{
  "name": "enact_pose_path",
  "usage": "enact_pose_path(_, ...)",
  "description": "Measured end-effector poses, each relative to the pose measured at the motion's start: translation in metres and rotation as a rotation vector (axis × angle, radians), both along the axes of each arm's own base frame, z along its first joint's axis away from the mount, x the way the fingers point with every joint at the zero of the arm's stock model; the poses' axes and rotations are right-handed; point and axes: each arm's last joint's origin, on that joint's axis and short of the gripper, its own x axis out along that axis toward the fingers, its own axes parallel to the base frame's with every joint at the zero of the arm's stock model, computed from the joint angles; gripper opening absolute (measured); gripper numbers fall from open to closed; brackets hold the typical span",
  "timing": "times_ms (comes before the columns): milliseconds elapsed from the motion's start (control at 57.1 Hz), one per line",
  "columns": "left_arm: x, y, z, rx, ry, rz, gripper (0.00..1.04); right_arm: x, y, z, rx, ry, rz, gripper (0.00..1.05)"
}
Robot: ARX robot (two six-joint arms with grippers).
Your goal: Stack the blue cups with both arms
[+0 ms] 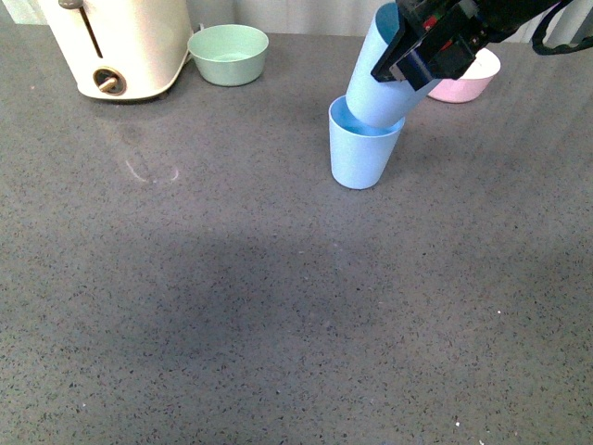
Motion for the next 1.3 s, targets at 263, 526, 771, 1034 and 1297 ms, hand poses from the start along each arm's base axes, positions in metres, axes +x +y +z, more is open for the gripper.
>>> enact_pose_path(263,0.0,0.0,0.0,0.0,0.0,0.0,0.96,0.009,0.009,-0.017,-0.023,0.017,-0.023,0.1)
enact_pose_path(526,0.0,0.0,0.0,0.0,0.0,0.0,0.96,0.013,0.001,-0.002,0.048,-0.028,-0.061,0.57)
enact_pose_path(771,0.0,0.0,0.0,0.0,0.0,0.0,0.96,-0.017,-0.044,0.046,0.219,-0.207,-0.206,0.94)
enact_pose_path(1034,0.0,0.0,0.0,0.0,0.0,0.0,0.96,-0.11,-0.104,0.065,0.446,-0.314,-0.415,0.96)
enact_pose_path(1297,0.0,0.0,0.0,0.0,0.0,0.0,0.96,-0.156,-0.124,0.022,0.536,-0.635,-0.791,0.45)
